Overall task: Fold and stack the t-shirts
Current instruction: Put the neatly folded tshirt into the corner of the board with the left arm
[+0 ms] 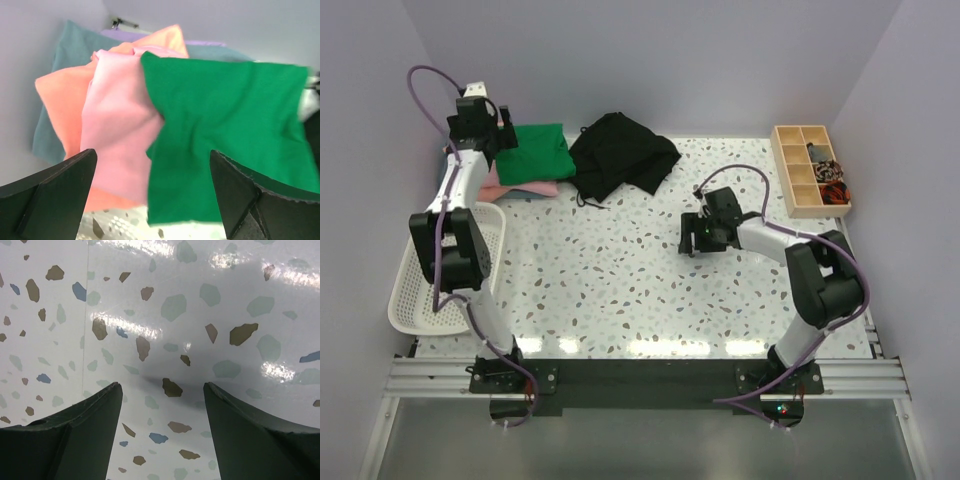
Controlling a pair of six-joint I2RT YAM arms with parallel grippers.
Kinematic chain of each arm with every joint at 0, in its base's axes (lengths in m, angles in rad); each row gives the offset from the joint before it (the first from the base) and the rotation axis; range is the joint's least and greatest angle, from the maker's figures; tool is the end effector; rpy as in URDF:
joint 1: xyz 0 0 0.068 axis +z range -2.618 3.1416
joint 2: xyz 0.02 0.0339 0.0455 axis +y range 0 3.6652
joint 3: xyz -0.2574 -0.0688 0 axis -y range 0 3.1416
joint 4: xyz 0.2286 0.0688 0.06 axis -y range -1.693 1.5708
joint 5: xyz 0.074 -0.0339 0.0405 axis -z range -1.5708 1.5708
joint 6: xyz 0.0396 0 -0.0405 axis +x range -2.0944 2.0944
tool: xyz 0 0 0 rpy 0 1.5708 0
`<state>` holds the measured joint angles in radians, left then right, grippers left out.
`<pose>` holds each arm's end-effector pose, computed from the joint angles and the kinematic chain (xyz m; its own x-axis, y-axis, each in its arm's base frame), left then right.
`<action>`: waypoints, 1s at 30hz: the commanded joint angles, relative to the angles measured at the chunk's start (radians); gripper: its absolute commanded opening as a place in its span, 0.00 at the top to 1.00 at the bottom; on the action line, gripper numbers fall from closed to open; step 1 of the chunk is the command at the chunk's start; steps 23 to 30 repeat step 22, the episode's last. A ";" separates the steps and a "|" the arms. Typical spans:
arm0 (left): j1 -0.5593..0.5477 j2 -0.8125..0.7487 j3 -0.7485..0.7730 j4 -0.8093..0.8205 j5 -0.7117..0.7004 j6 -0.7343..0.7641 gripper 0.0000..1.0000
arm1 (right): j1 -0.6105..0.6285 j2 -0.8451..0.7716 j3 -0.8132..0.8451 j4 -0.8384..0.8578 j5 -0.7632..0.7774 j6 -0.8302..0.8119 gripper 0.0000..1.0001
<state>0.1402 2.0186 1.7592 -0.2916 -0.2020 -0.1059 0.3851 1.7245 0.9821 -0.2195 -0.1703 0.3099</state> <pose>0.4582 0.0727 0.2858 -0.4831 -0.1728 -0.8583 -0.3592 0.9331 0.0144 0.3061 0.1313 0.1648 -0.8643 -0.0260 -0.5023 -0.2063 0.9291 0.3068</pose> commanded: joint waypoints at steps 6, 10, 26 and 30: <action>-0.194 -0.513 -0.404 0.199 0.077 -0.112 0.00 | 0.011 -0.267 -0.101 0.014 0.167 -0.025 0.24; -0.251 -0.766 -0.645 0.339 0.185 -0.185 0.00 | 0.011 -0.394 -0.154 -0.020 0.251 -0.035 0.22; -0.367 -1.028 -0.984 0.451 0.055 -0.201 0.00 | 0.012 -0.678 -0.310 0.029 0.520 0.080 0.01; -0.367 -1.028 -0.984 0.451 0.055 -0.201 0.00 | 0.012 -0.678 -0.310 0.029 0.520 0.080 0.01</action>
